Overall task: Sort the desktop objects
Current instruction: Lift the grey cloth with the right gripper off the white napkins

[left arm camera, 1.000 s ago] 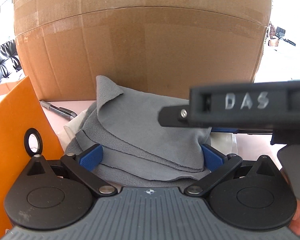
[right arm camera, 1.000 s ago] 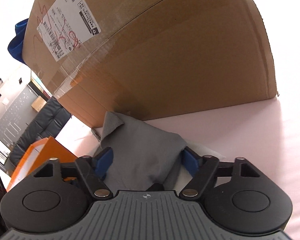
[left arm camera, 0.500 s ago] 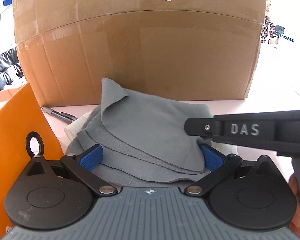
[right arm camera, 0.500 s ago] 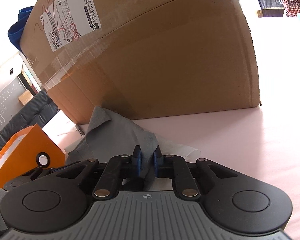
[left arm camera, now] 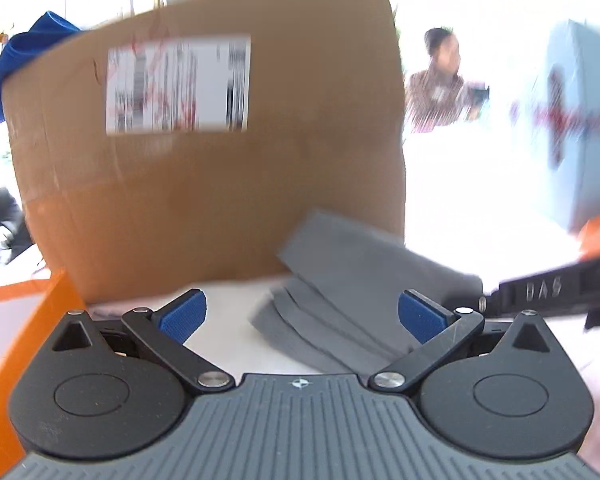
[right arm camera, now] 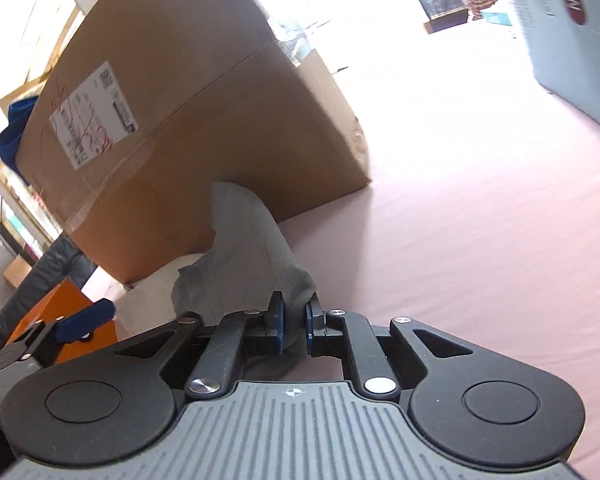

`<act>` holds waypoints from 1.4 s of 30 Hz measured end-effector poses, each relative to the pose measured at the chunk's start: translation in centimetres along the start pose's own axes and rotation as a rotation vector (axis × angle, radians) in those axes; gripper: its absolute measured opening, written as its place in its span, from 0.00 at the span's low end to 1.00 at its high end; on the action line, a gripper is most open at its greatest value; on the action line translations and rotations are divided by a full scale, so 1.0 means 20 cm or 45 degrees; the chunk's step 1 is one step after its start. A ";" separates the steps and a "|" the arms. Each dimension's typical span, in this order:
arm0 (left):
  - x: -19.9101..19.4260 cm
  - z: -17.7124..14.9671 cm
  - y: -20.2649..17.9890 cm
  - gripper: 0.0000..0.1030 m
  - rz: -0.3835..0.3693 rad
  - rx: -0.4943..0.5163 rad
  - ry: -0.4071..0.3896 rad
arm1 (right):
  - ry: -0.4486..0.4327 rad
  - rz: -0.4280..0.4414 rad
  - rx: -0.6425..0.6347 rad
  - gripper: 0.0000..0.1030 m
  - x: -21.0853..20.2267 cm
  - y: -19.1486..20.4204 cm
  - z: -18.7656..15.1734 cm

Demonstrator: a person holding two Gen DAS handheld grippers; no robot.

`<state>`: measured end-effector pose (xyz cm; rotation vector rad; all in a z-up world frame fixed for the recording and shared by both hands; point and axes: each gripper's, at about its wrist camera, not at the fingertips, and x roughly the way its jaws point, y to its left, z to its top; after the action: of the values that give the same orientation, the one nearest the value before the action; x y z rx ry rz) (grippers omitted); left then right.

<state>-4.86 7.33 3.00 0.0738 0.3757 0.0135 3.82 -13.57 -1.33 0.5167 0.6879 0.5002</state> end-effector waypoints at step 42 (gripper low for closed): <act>0.05 -0.06 -0.17 1.00 -0.648 0.006 0.618 | 0.187 0.184 -0.114 0.09 -0.75 -0.15 -0.44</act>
<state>-4.43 4.05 1.23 -0.0239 0.8714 -0.4797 -11.53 -22.20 -1.91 0.4506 0.7679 0.7063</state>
